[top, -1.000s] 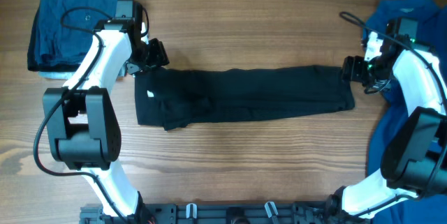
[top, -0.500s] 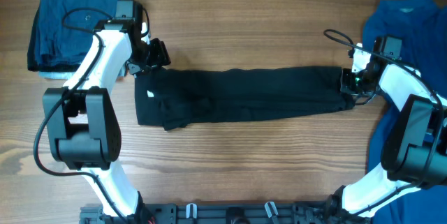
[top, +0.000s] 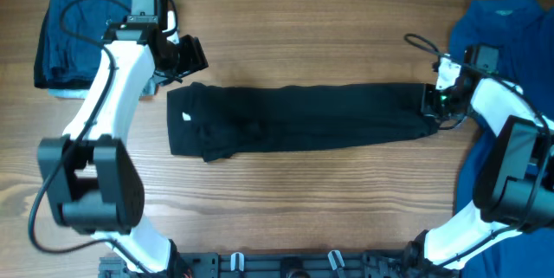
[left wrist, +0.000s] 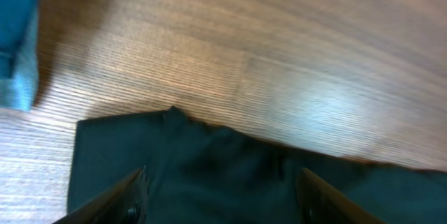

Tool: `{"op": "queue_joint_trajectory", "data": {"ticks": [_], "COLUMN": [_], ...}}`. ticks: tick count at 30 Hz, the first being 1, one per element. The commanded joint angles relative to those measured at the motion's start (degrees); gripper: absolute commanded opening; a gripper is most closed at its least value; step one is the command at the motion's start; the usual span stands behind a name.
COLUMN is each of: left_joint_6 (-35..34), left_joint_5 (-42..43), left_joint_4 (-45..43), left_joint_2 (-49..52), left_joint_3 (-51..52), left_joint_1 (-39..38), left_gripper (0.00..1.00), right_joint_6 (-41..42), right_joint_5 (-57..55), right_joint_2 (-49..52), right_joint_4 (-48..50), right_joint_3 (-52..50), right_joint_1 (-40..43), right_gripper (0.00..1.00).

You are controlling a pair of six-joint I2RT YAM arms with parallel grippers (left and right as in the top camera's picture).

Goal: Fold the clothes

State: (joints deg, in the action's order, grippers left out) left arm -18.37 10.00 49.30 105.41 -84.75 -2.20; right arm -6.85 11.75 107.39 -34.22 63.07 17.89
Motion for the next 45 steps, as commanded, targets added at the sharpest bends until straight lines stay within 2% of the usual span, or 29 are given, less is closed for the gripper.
{"op": "queue_joint_trajectory", "data": {"ticks": [1, 6, 11, 17, 20, 24, 31, 37, 45], "left_joint_6": [-0.1, -0.2, -0.3, -0.3, -0.3, -0.3, -0.3, -0.3, -0.3], "left_joint_5": [0.9, 0.9, -2.7, -3.4, -3.4, -3.4, -3.4, -3.4, -3.4], "left_joint_4": [0.9, 3.6, 5.5, 5.8, 5.8, 5.8, 5.8, 5.8, 5.8], "left_joint_2": [-3.8, -4.3, -4.3, -4.3, -4.3, -4.3, -4.3, -4.3, -4.3], "left_joint_3": [-0.8, -0.8, -0.8, -0.8, -0.8, -0.8, -0.8, -0.8, -0.8], "left_joint_1": [-0.1, -0.1, 0.5, 1.8, 1.8, 1.8, 1.8, 1.8, 1.8], "left_gripper": [0.70, 0.76, 0.78, 0.83, 0.86, 0.89, 0.91, 0.92, 0.92], "right_joint_6": [0.8, -0.6, 0.8, 4.4, 7.7, 10.5, 15.2, 19.3, 19.5], "right_joint_5": [-1.9, -1.8, 0.4, 0.8, 2.3, 9.9, 11.4, 7.5, 3.0], "right_joint_2": [1.8, 1.8, 1.5, 1.0, 0.8, 0.8, 0.8, 1.1, 1.2], "right_joint_4": [-3.5, -7.6, -14.4, -32.6, -37.3, -40.8, -40.1, -32.1, -23.6], "right_joint_3": [6.2, 11.4, 17.0, 28.9, 30.8, 30.8, 30.3, 27.4, 21.5], "right_joint_1": [4.5, 9.5, 8.8, 2.6, -0.5, -5.9, -15.9, -26.4, -34.2], "right_gripper": [0.04, 0.04, 0.04, 0.04, 0.04, 0.04, 0.04, 0.04, 0.04]}}
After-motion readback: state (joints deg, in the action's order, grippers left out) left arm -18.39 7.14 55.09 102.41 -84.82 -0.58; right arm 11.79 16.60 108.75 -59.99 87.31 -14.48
